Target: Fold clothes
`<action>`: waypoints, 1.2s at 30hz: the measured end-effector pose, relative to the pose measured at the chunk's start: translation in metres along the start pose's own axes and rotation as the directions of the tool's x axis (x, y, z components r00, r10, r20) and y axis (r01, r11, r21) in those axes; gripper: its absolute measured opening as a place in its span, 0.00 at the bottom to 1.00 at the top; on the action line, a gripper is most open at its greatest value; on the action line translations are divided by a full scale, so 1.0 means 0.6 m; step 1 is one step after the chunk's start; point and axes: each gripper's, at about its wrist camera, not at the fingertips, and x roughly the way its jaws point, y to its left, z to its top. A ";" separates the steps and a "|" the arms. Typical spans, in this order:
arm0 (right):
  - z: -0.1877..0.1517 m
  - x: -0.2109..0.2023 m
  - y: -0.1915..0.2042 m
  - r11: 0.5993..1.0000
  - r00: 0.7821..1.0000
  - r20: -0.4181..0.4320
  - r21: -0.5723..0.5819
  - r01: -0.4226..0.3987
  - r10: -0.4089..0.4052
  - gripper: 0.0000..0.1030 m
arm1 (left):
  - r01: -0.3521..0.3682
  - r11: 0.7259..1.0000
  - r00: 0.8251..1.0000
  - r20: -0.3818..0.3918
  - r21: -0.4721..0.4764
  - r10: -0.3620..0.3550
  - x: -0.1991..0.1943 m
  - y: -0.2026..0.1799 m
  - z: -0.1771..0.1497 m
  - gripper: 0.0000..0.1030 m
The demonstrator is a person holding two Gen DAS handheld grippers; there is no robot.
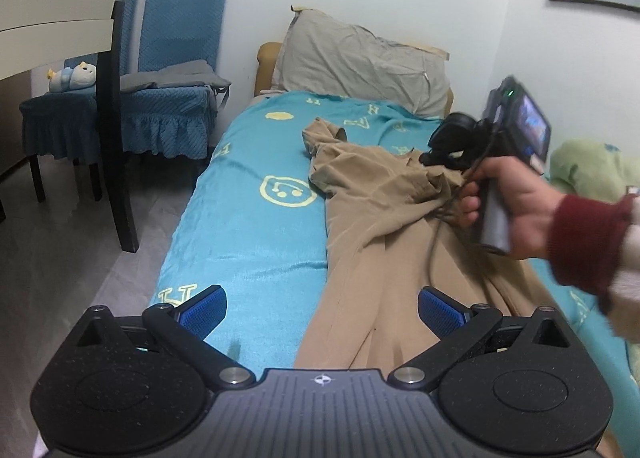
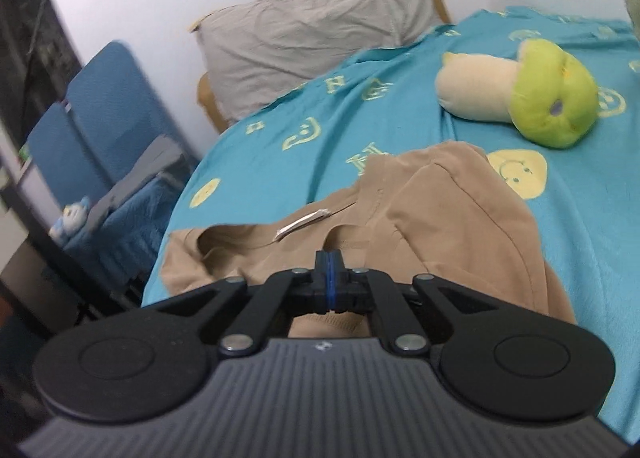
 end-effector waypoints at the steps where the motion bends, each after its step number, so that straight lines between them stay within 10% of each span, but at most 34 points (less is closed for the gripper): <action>1: -0.001 -0.007 0.003 1.000 1.000 -0.009 -0.024 -0.010 0.010 0.03 | -0.003 1.000 1.000 0.000 0.000 0.003 0.001 -0.001 0.001 1.00; 11: 0.016 -0.257 0.062 0.977 0.994 -0.013 -0.184 -0.111 0.110 0.10 | -0.009 1.000 1.000 -0.013 0.016 0.009 -0.021 -0.014 0.002 1.00; 13: 0.014 -0.320 0.065 0.976 0.993 -0.009 -0.183 -0.114 0.115 0.48 | -0.001 1.000 1.000 -0.017 0.009 0.001 -0.032 -0.019 0.001 1.00; 14: 0.007 -0.353 0.065 0.975 0.992 -0.001 -0.183 -0.125 0.127 0.89 | -0.003 1.000 1.000 -0.018 0.005 0.003 -0.037 -0.022 0.000 1.00; 15: -0.003 -0.386 0.062 0.974 0.990 0.019 -0.184 -0.132 0.137 1.00 | -0.003 1.000 1.000 -0.021 0.000 0.003 -0.042 -0.026 -0.002 1.00; 27: -0.116 -0.581 0.003 0.994 0.997 0.005 -0.073 -0.080 0.080 1.00 | -0.075 0.988 0.983 -0.179 -0.132 0.050 -0.092 0.007 -0.034 0.97; 36: -0.120 -0.556 -0.051 0.988 0.994 -0.057 0.127 -0.085 0.092 1.00 | -0.122 0.934 0.917 -0.398 -0.334 -0.022 -0.108 0.097 -0.052 0.90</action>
